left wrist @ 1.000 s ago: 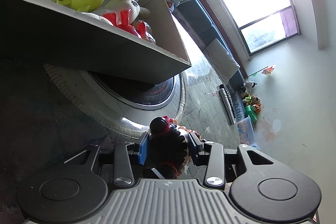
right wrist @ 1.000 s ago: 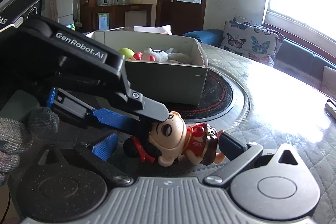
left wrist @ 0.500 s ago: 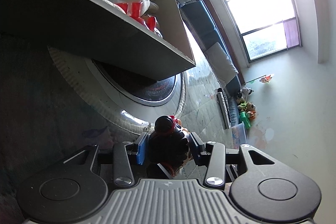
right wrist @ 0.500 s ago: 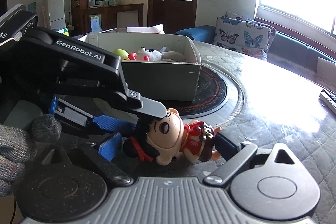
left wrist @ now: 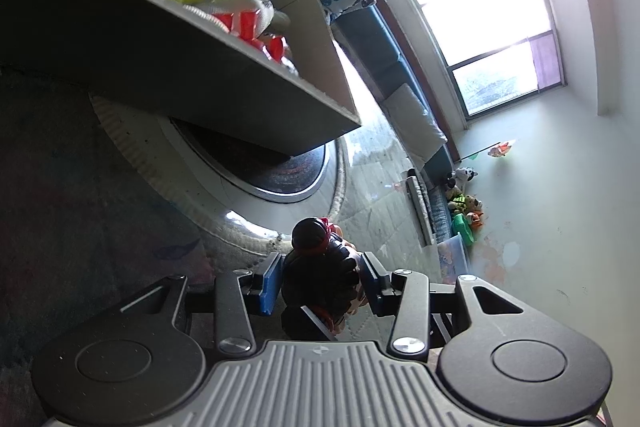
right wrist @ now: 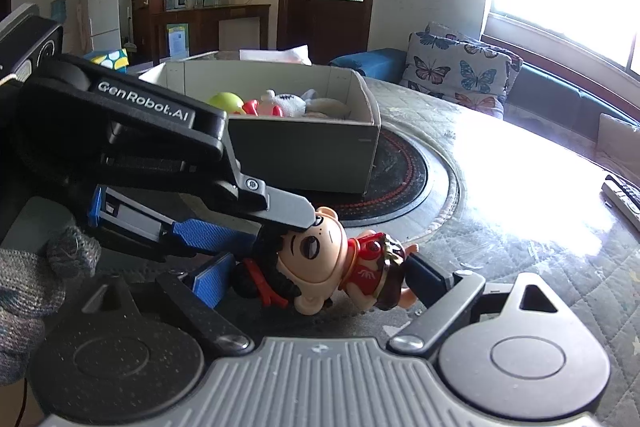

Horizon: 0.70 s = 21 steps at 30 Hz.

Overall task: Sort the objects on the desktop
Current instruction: 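Carry the doll over the box and lower it inside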

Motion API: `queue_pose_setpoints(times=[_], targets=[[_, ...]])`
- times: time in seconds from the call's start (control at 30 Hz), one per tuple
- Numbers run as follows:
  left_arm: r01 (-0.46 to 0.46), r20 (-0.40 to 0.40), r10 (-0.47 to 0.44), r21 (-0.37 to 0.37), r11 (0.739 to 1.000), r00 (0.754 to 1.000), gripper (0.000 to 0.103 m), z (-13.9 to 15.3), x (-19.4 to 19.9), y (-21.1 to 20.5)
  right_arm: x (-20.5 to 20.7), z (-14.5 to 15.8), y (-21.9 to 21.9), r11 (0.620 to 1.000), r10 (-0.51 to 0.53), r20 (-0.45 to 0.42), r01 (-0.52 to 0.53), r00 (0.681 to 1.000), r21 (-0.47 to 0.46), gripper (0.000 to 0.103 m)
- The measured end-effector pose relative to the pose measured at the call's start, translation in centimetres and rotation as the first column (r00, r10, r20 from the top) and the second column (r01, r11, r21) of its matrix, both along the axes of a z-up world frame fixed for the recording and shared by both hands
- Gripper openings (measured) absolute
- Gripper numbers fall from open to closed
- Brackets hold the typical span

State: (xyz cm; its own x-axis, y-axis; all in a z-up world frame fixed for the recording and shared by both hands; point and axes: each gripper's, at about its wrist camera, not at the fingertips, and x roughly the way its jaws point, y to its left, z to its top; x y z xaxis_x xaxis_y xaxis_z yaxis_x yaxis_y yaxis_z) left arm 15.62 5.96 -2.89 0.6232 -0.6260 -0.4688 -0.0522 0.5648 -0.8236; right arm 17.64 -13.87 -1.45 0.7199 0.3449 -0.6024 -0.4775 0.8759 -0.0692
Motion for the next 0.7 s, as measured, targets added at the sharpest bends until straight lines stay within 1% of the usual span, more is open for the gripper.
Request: queue_pose_setpoints(times=[0.13,0.2,0.33,0.43,0.57,0.7], targets=[[-0.009,0.037,0.009,-0.007,1.000,0.999,0.045,1.4,-0.5,0.9,-0.5,1.2,0.5,1.000,0.021,0.037,-0.020,0.999,-0.005,0.093],[-0.024,0.065,0.025,-0.007,1.000,0.998,0.045,2.5,-0.8,1.6,-0.5,2.2,1.2,0.999,0.041,0.070,-0.041,0.997,-0.001,0.093],[-0.076,0.127,0.076,0.001,0.997,0.989,0.045,5.0,-1.1,3.9,0.2,4.2,3.0,0.996,0.089,0.123,-0.092,0.988,0.015,0.093],[-0.129,0.166,0.124,0.016,0.992,0.978,0.045,6.6,-1.0,6.0,1.6,5.8,5.3,0.988,0.139,0.158,-0.147,0.978,0.042,0.093],[-0.204,0.175,0.195,0.040,0.978,0.965,0.044,7.9,-0.2,9.0,3.7,6.6,8.5,0.975,0.195,0.172,-0.211,0.966,0.076,0.093],[-0.253,0.151,0.241,0.066,0.965,0.959,0.044,7.6,0.9,11.5,6.1,6.2,11.1,0.960,0.240,0.145,-0.257,0.960,0.111,0.093]])
